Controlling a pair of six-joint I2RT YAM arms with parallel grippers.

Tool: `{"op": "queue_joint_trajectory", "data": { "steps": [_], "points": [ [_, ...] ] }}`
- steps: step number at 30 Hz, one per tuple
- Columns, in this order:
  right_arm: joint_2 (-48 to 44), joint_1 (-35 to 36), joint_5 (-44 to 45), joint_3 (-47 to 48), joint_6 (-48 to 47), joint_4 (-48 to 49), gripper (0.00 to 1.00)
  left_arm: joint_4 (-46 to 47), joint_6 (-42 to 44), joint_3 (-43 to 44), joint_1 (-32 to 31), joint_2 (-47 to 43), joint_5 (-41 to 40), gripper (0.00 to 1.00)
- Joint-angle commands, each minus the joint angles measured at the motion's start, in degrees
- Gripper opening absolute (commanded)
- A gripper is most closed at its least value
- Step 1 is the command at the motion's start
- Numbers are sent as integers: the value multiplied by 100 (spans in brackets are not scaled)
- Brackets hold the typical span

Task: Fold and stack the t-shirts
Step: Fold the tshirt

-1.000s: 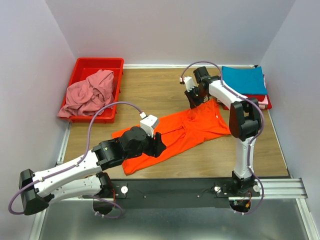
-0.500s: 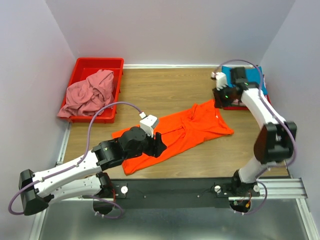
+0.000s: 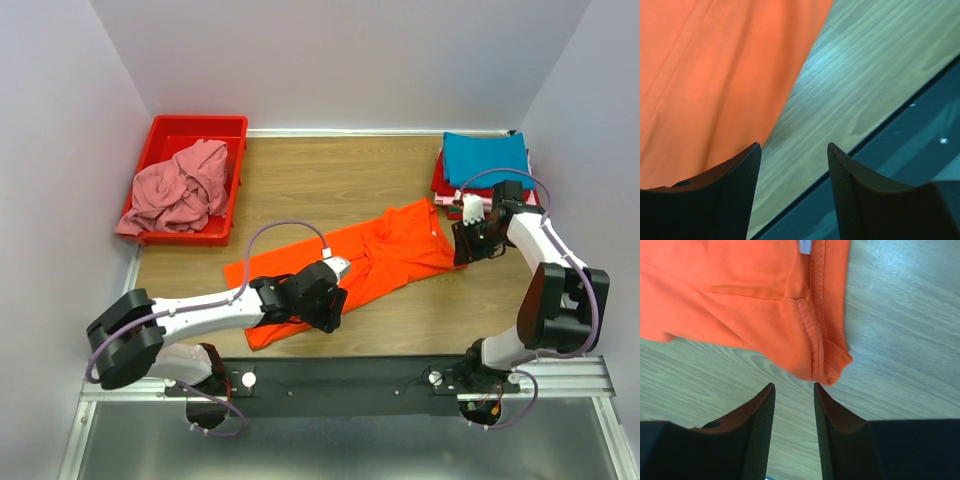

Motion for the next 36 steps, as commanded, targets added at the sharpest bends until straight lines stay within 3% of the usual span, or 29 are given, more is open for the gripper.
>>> {"op": "queue_joint_trajectory", "data": {
  "steps": [1,12,17,25,30,33,35,36],
  "points": [
    [233,-122,-257,119,-119,8,45,-265,137,322,-67,353,-332,64],
    [672,-184,-319,189,-277,43,42,-458,190,463,-154,1188,-640,64],
    [752,-201,-135,286,-339,78,37,-564,138,525,-146,1382,-807,55],
    [682,-333,102,374,-392,218,4,-608,120,543,-146,1409,-807,37],
    [471,-438,208,435,-357,359,0,-625,146,543,-154,1373,-763,31],
    [427,-456,112,471,-357,324,3,-660,164,560,-154,1338,-746,31],
    [365,-456,-37,427,-400,307,21,-669,164,560,-146,1303,-737,31],
    [295,-456,-221,392,-435,307,38,-687,164,569,-154,1294,-737,31]
  ]
}}
